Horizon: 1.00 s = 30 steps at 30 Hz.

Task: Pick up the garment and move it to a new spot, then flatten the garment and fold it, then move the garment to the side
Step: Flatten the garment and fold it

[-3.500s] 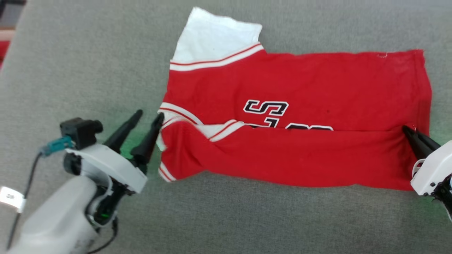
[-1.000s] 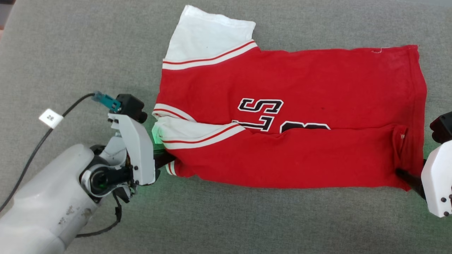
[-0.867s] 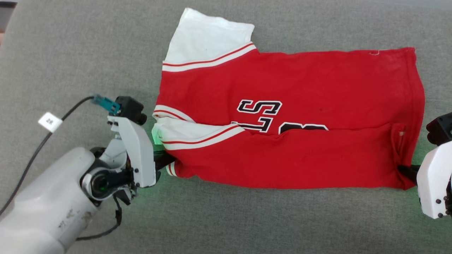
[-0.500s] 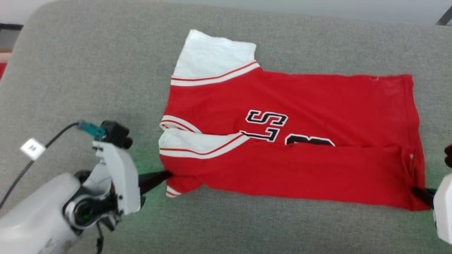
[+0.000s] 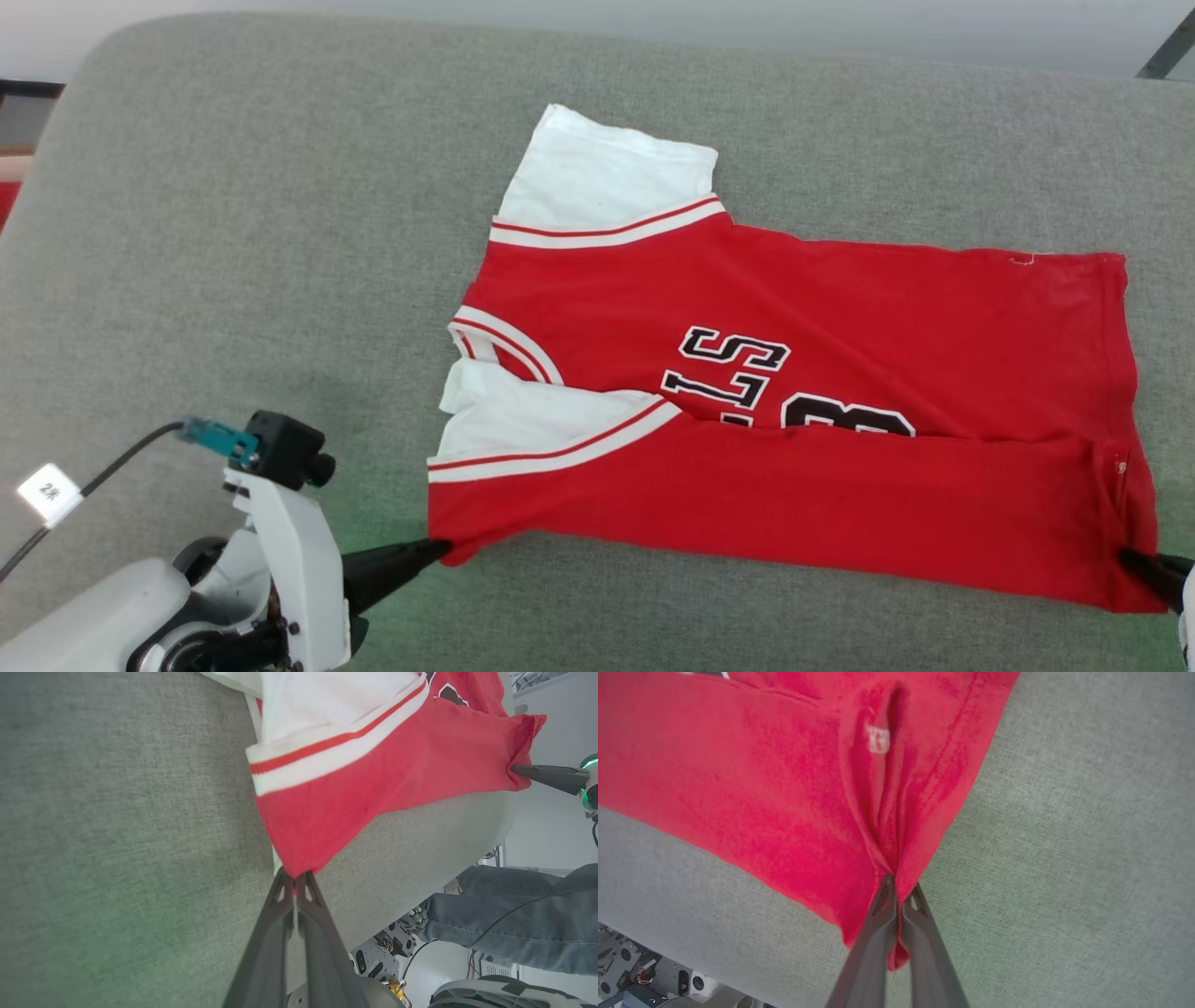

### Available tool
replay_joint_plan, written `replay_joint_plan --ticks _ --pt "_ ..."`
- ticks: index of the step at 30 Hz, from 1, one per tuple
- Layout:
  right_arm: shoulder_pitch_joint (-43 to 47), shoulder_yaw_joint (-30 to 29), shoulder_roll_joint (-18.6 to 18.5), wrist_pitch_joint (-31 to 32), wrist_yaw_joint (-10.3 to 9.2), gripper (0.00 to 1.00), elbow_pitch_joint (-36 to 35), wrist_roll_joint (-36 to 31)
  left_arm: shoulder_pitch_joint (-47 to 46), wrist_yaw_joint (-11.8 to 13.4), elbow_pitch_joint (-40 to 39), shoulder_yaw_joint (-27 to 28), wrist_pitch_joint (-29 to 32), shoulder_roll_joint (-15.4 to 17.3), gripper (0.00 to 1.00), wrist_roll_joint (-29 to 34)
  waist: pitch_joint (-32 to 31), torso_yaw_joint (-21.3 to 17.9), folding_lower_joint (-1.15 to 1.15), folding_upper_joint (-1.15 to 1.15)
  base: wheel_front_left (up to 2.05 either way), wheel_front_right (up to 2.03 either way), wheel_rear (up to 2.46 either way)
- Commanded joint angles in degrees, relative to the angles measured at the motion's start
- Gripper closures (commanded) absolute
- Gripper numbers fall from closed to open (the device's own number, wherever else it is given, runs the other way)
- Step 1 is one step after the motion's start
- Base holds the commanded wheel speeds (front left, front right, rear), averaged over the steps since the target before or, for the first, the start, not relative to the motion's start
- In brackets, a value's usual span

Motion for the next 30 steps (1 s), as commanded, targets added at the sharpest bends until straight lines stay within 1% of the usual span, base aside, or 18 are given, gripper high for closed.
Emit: replay_joint_plan --ticks 1,2,3,4,5,6,7,11,13,15,17,20,21,23,26,30 --pt "0.70 -0.69 0.08 -0.49 -0.06 0.87 0.09 -0.49 0.83 0.63 -0.49 0.37 -0.80 0.27 1.00 0.01 -0.29 0.18 0.00 0.00 0.00 0.00 0.00" --pt "0.55 -1.10 0.21 -1.04 -0.06 0.36 0.15 -0.88 1.03 1.00 -0.80 0.62 -1.60 0.39 1.00 0.32 -0.45 0.25 0.00 0.00 0.00 0.00 0.00" --pt "0.34 -1.35 0.50 -1.70 -0.06 0.00 0.22 -1.25 1.26 1.40 -0.92 0.95 -2.49 0.38 1.00 0.55 -0.65 0.32 0.00 0.00 0.00 0.00 0.00" --pt "0.14 -1.66 0.93 -2.40 -0.06 0.00 0.27 -1.50 1.52 1.62 -1.03 1.22 -3.27 0.38 0.87 0.61 -0.90 0.38 0.00 0.00 0.00 0.00 0.00" --pt "-0.20 -2.20 1.49 -3.32 -0.06 0.00 0.21 -1.55 1.82 1.96 -1.19 1.59 -4.19 0.55 0.60 0.69 -1.20 0.44 0.00 0.00 0.00 0.00 0.00" --pt "-0.57 -3.07 2.11 -4.23 -0.06 0.00 0.19 -1.77 2.07 2.17 -1.33 2.10 -5.26 0.84 0.36 0.71 -1.51 0.49 0.00 0.00 0.00 0.00 0.00" --pt "-0.92 -3.57 2.46 -5.14 -0.06 0.00 -0.08 -2.03 2.36 2.52 -1.55 2.60 -6.24 1.18 0.00 0.67 -1.79 0.53 0.00 0.00 0.00 0.00 0.00" --pt "-2.10 -6.35 4.29 -10.20 -0.05 0.00 -1.60 -3.18 3.62 3.79 -3.02 4.59 -10.23 2.94 0.00 0.99 -2.87 0.64 0.00 0.00 0.00 0.00 0.00" --pt "-3.49 -7.94 5.56 -14.25 -0.06 0.00 -2.02 -4.72 3.97 4.67 -3.62 5.92 -12.74 3.74 0.00 1.58 -3.21 0.59 0.00 0.00 0.00 0.00 0.00" --pt "-4.78 -8.00 6.79 -18.96 -0.05 0.00 -2.00 -6.46 3.83 5.72 -3.46 7.34 -15.80 3.98 0.00 2.23 -3.36 0.37 0.00 0.00 0.00 0.00 0.00" --pt "-6.19 -7.19 8.28 -23.70 -0.05 0.00 -1.07 -7.68 2.96 6.69 -2.81 8.14 -18.45 3.59 0.00 4.41 -3.40 0.03 0.00 0.00 0.00 0.00 0.00" --pt "-8.66 -5.32 10.82 -30.16 -0.05 0.00 1.14 -9.17 1.04 6.97 -1.40 8.67 -20.30 1.61 0.00 5.79 -3.11 -0.89 0.00 0.00 0.00 0.00 0.00" --pt "-9.64 -4.12 11.52 -32.06 -0.05 0.00 1.88 -9.52 -0.41 6.69 -0.43 8.78 -20.32 1.63 0.00 7.23 -2.87 -1.41 0.00 0.00 0.00 0.00 0.00" --pt "-11.65 -2.64 13.16 -35.34 -0.05 0.00 3.51 -9.82 -3.48 5.91 1.76 9.33 -20.14 -0.14 0.00 7.99 -2.24 -2.59 0.00 0.00 0.00 0.00 0.00" --pt "-14.79 -0.63 15.07 -39.53 -0.05 0.00 5.22 -10.60 -9.80 5.40 6.56 9.99 -19.92 -2.73 0.00 10.55 -0.65 -4.78 0.00 0.00 0.00 0.00 0.00" --pt "-18.67 1.09 16.66 -44.49 -0.05 0.00 6.52 -11.90 -19.87 3.63 15.68 10.12 -18.67 -6.05 0.00 14.54 2.19 -8.52 0.00 0.00 0.00 0.00 0.00"
